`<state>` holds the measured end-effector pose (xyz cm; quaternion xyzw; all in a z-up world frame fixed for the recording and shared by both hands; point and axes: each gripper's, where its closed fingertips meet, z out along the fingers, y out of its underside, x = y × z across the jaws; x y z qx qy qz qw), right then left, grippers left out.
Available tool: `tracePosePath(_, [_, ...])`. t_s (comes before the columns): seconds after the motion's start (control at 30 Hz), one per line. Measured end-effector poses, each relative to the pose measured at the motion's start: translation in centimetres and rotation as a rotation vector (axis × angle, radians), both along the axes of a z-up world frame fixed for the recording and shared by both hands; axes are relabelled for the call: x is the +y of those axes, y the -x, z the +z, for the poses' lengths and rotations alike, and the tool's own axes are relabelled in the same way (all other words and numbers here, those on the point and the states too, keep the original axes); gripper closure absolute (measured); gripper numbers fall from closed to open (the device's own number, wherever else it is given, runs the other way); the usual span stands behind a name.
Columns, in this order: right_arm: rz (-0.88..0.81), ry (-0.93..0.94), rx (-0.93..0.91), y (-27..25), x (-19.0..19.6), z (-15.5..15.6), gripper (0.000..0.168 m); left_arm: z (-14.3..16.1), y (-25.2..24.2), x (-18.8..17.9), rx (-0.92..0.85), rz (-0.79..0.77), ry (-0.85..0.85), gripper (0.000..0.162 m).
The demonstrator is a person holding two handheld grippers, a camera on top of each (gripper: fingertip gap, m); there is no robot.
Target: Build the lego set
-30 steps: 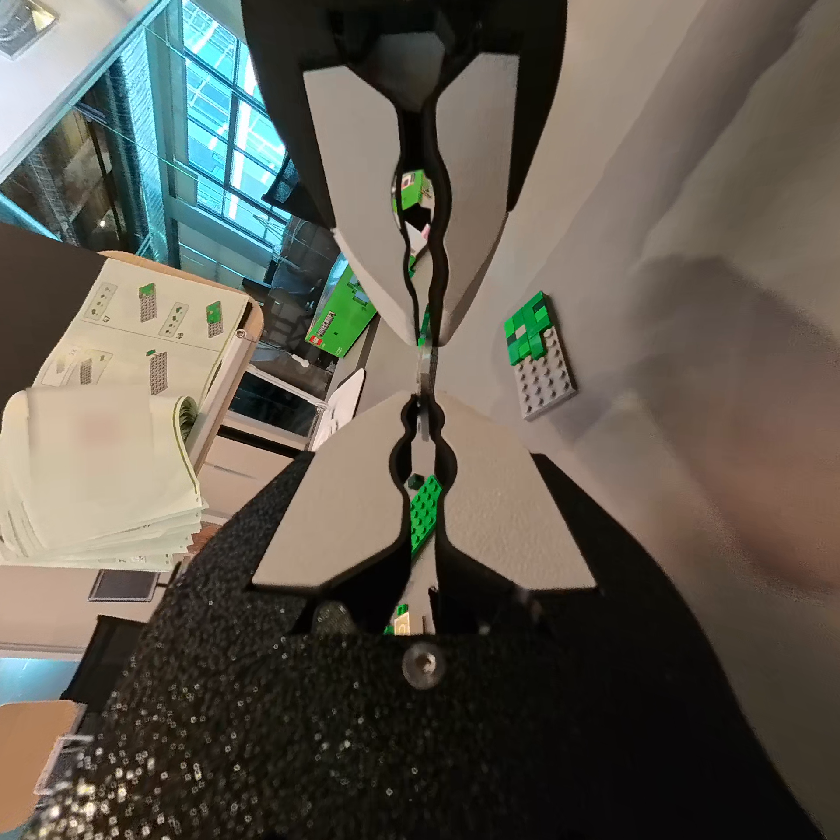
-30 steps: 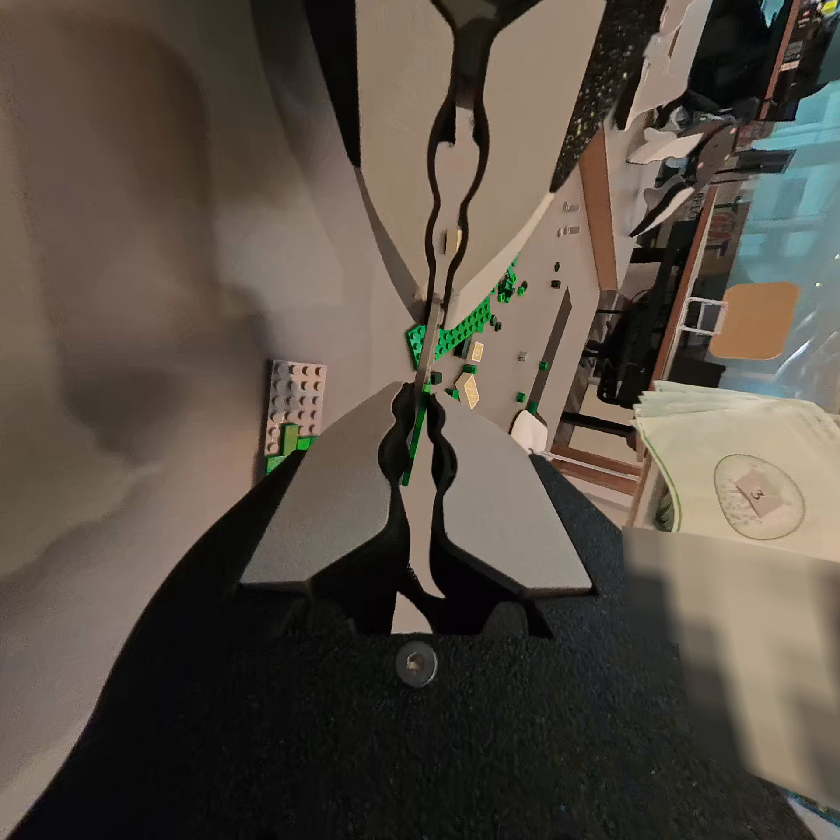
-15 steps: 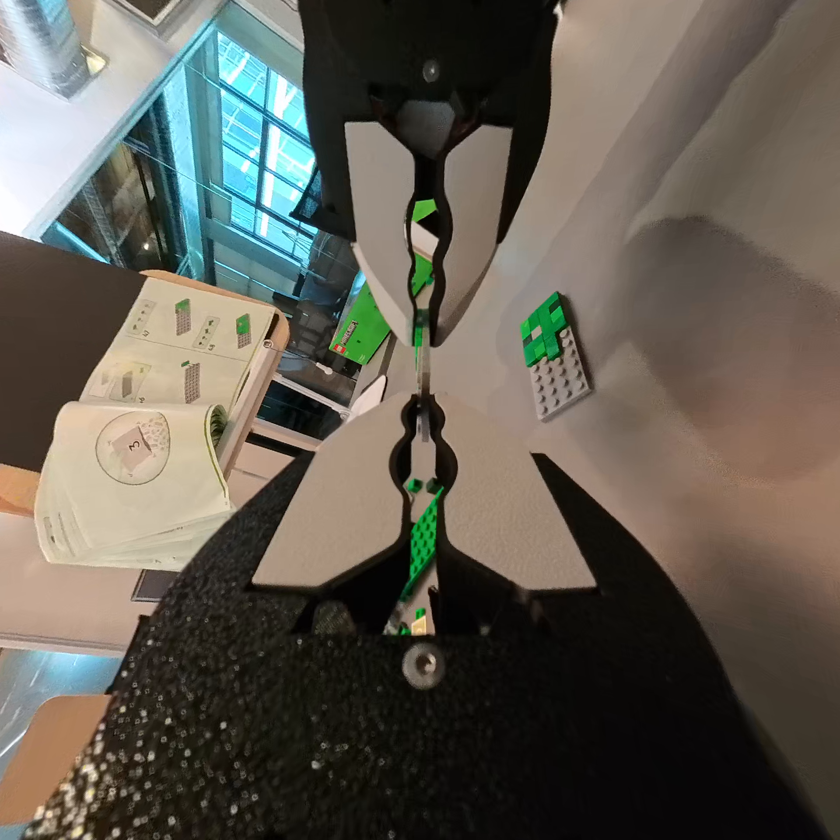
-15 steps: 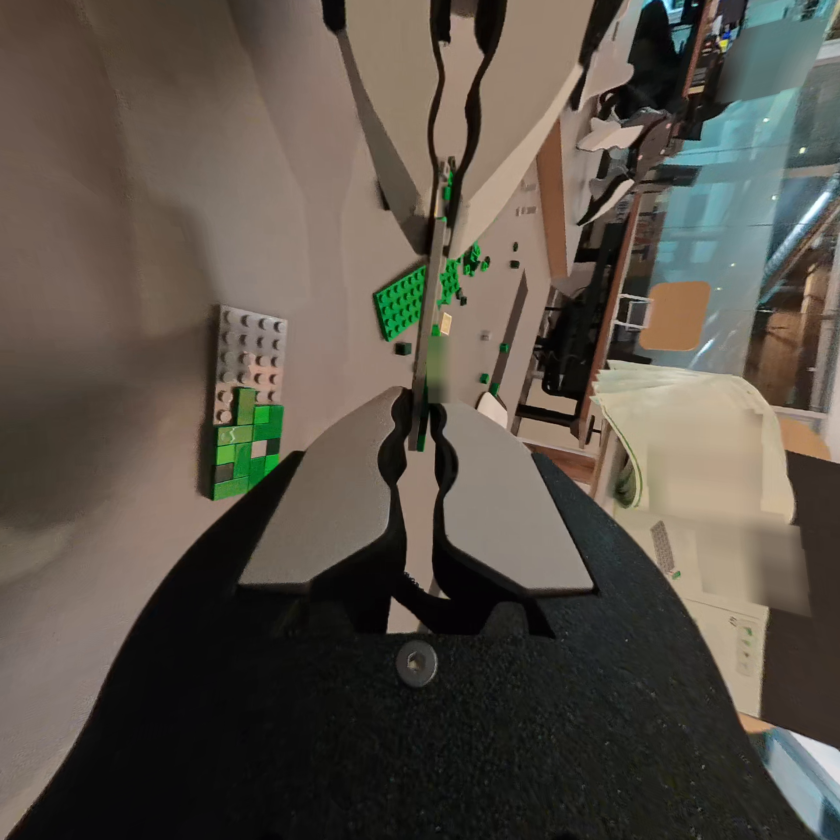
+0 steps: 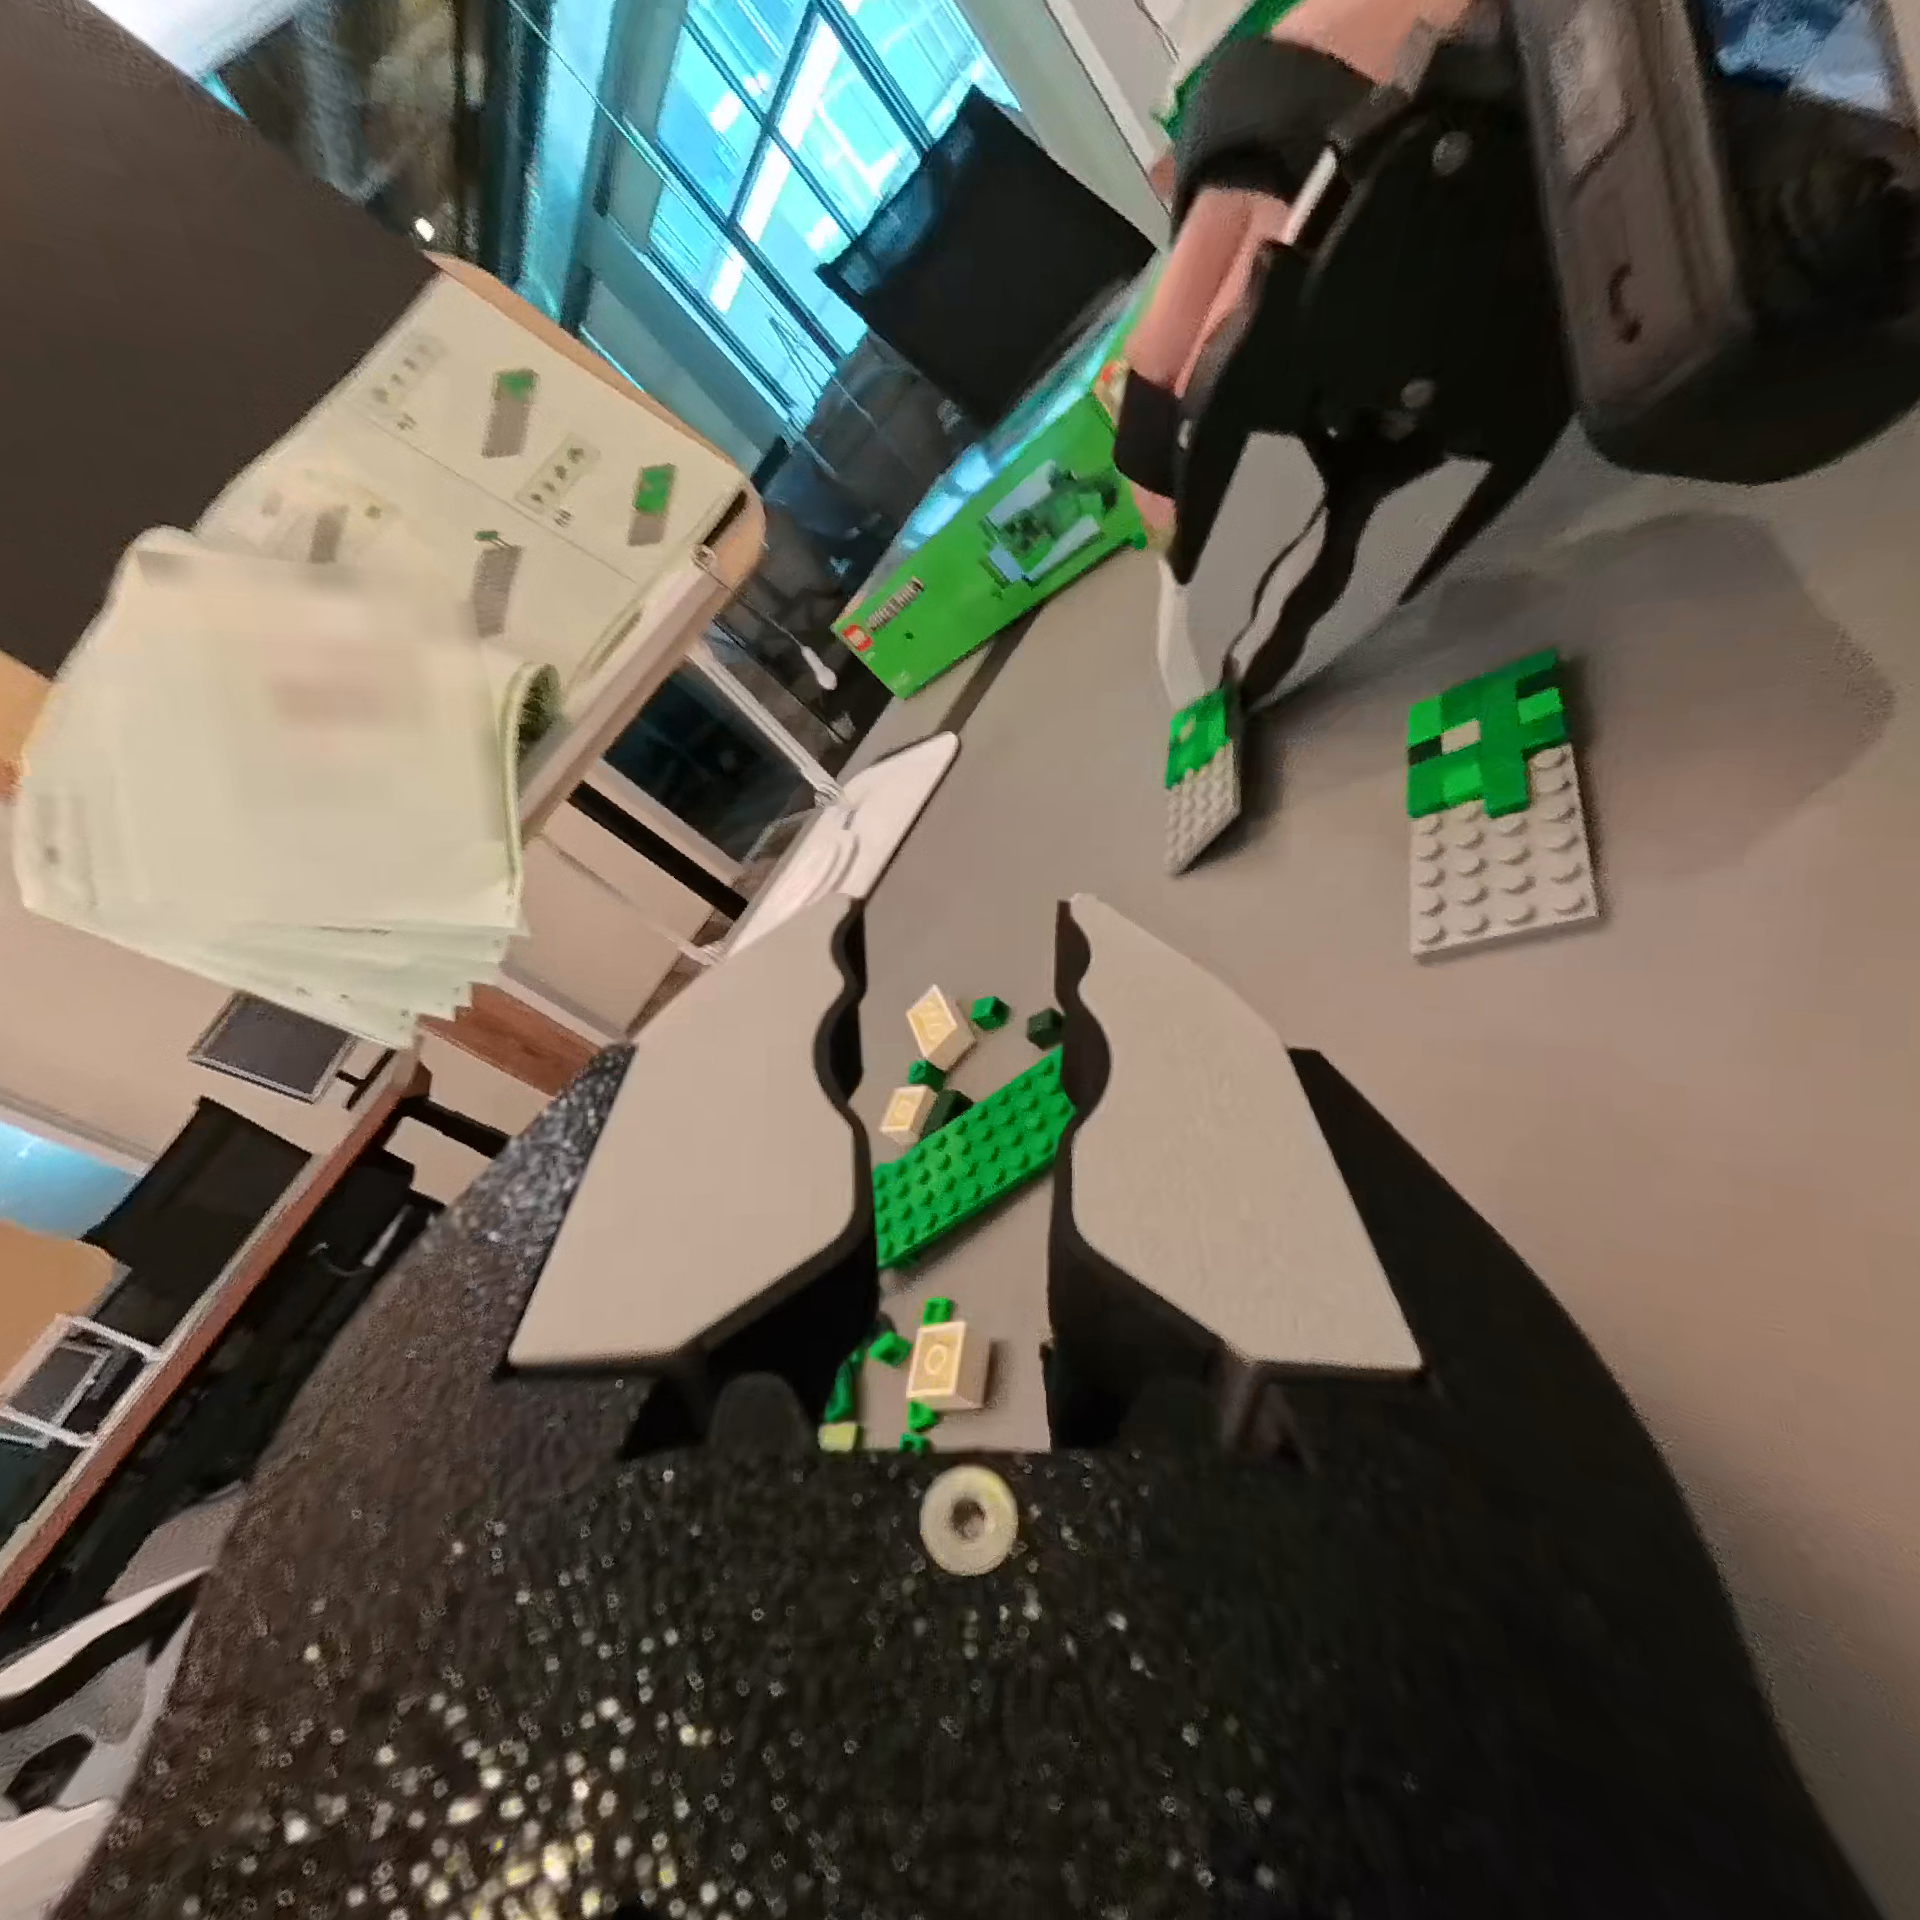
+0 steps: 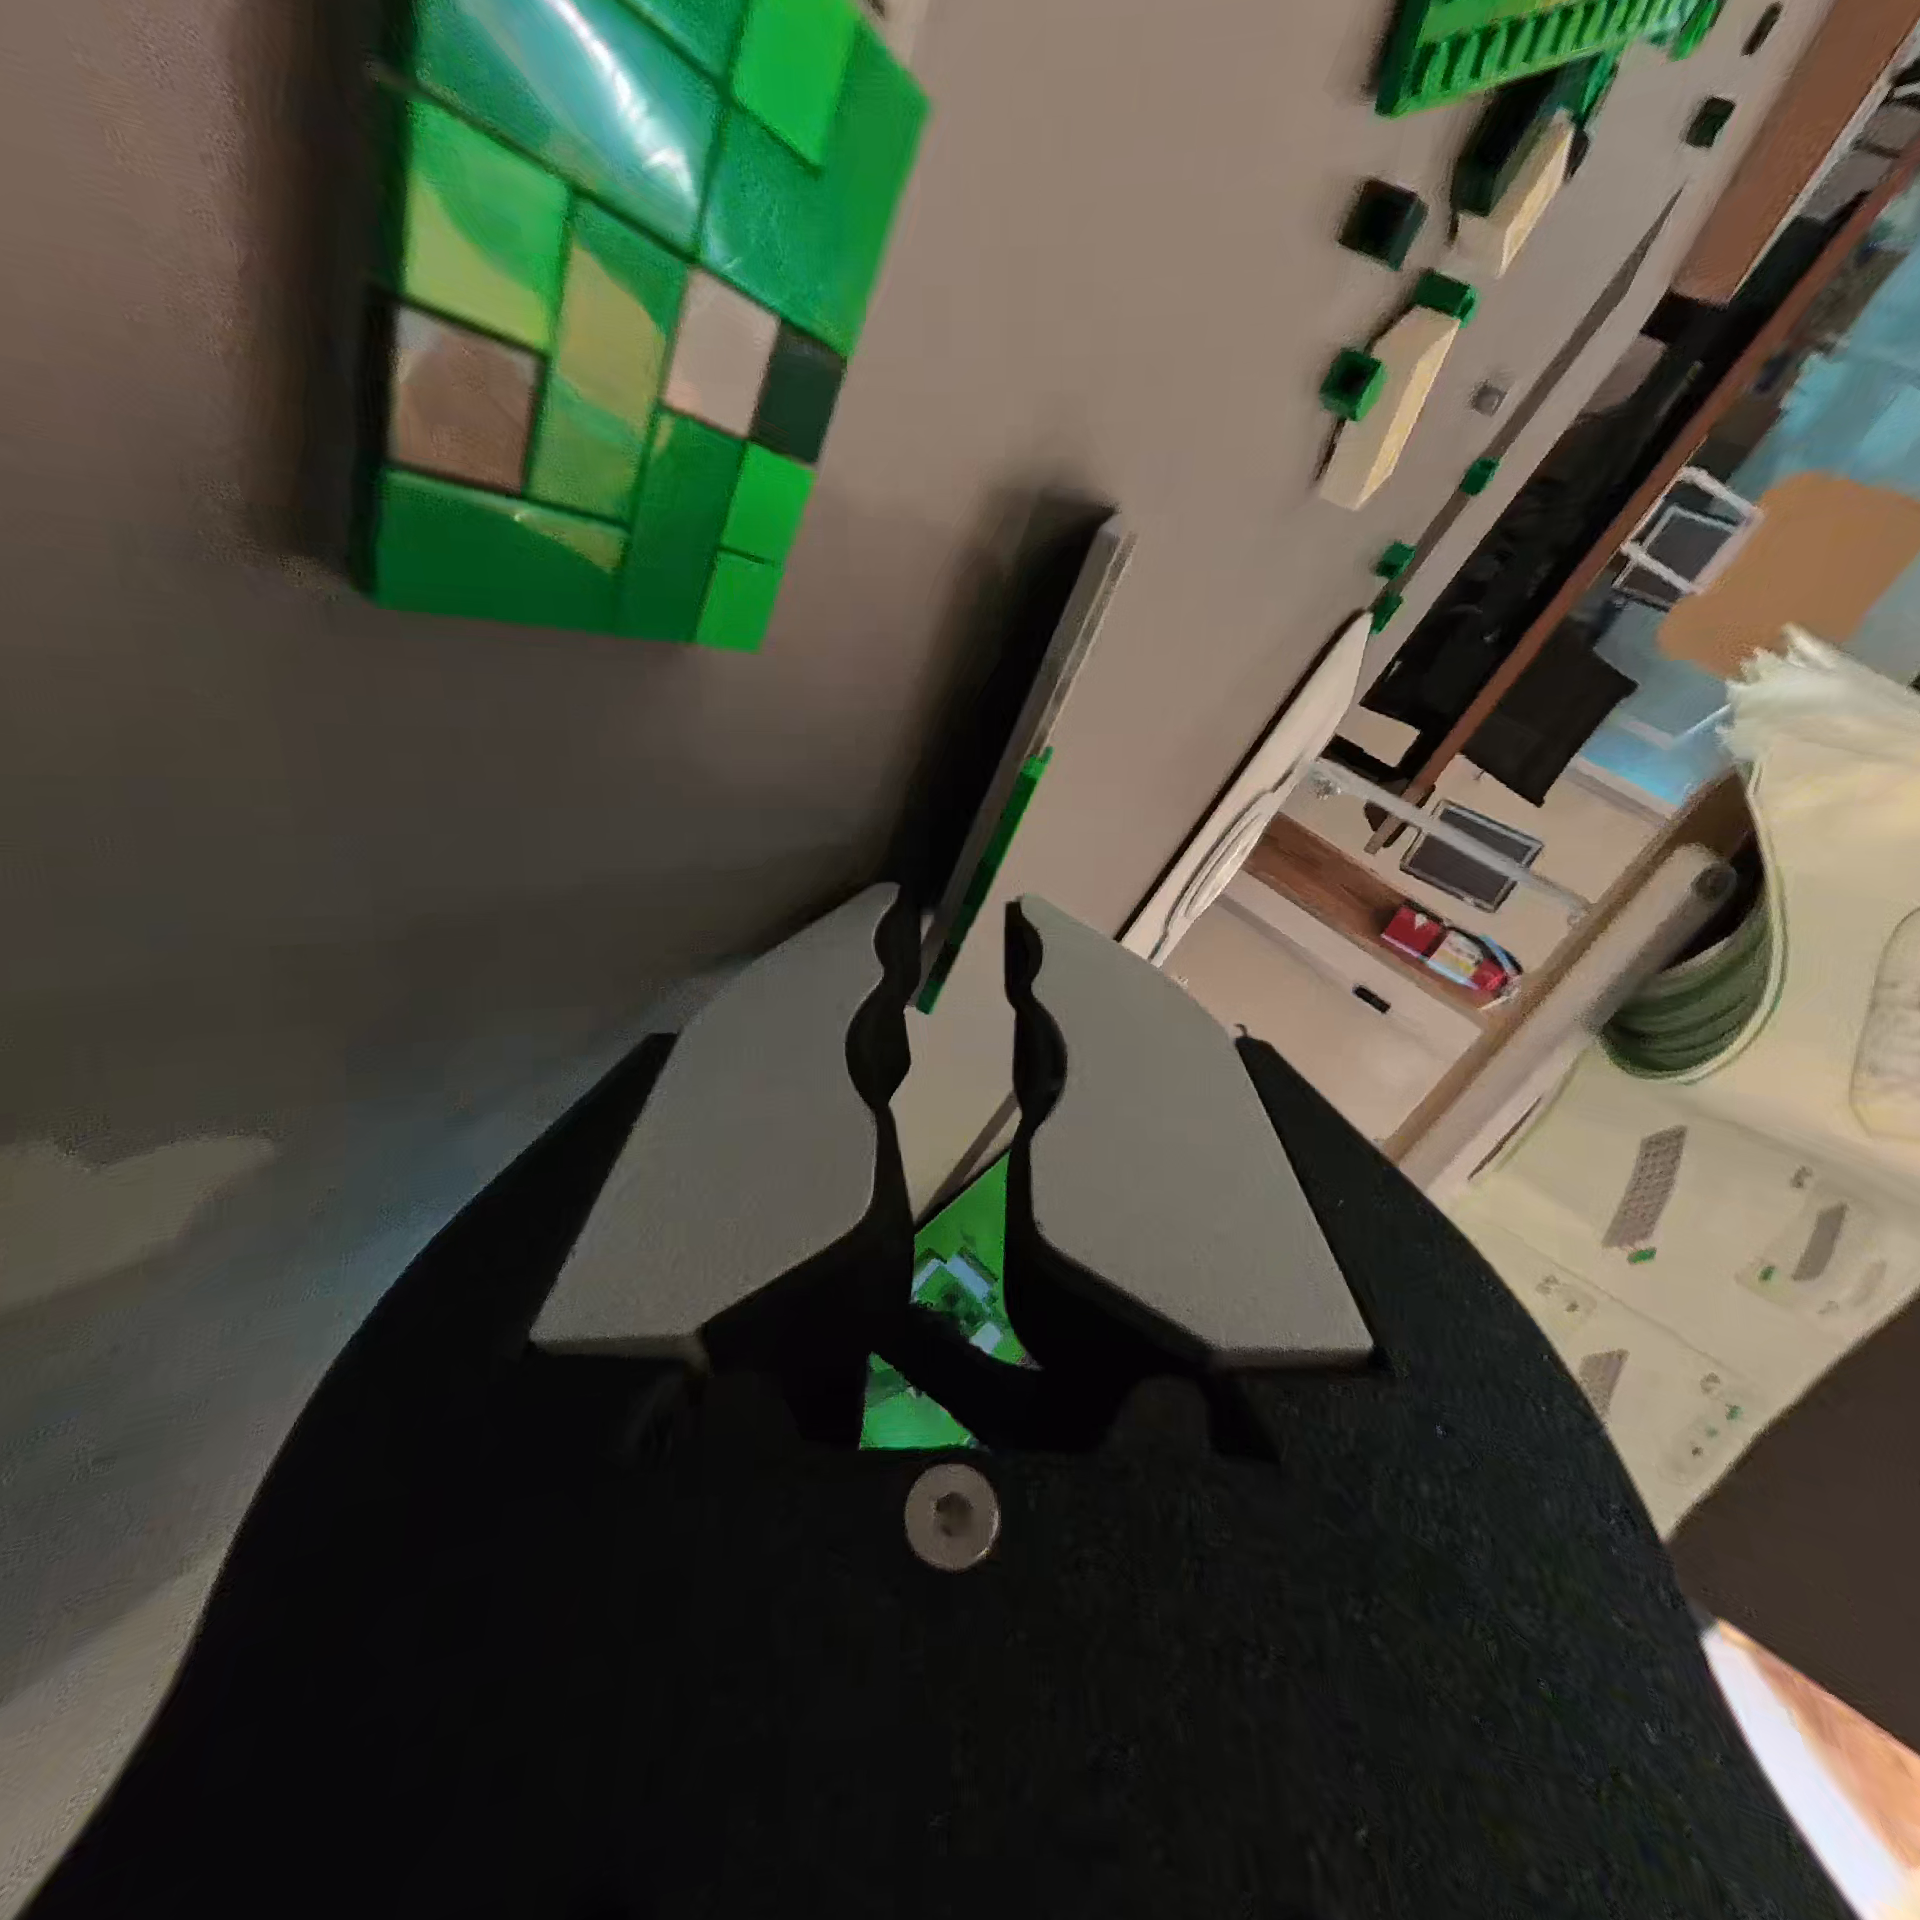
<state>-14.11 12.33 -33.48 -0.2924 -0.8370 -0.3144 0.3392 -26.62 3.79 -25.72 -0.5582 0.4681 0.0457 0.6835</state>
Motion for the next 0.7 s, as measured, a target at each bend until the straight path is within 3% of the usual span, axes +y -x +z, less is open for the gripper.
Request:
tracePosePath(0.13, [0.031, 0.082, -0.046, -0.7, -1.0, 0.0, 0.149, 0.1, -0.2, -0.3, -0.014, -0.024, 0.007, 0.126])
tracePosePath(0.23, [0.012, 0.256, -0.079, -1.9, -2.4, 0.4, 0.128, -0.5, -1.1, -0.8, 0.007, -0.080, 0.034, 0.130])
tracePosePath(0.33, [-0.032, 0.479, 0.032, -1.3, -3.4, 2.6, 0.131, -0.8, -2.4, -2.0, 0.034, -0.170, 0.033, 0.135])
tracePosePath(0.43, [-0.158, 0.793, 0.256, 3.4, -3.4, 5.5, 0.139, -1.5, -3.2, -2.5, 0.081, -0.205, 0.036, 0.136])
tracePosePath(0.53, [-0.295, 1.059, 0.372, 9.7, -2.4, 6.3, 0.147, -1.7, -3.2, -2.7, 0.103, -0.215, 0.030, 0.138])
tracePosePath(0.7, [-0.348, 1.211, 0.419, 18.6, 0.2, 4.5, 0.157, -1.9, -2.6, -2.3, 0.104, -0.197, 0.043, 0.142])
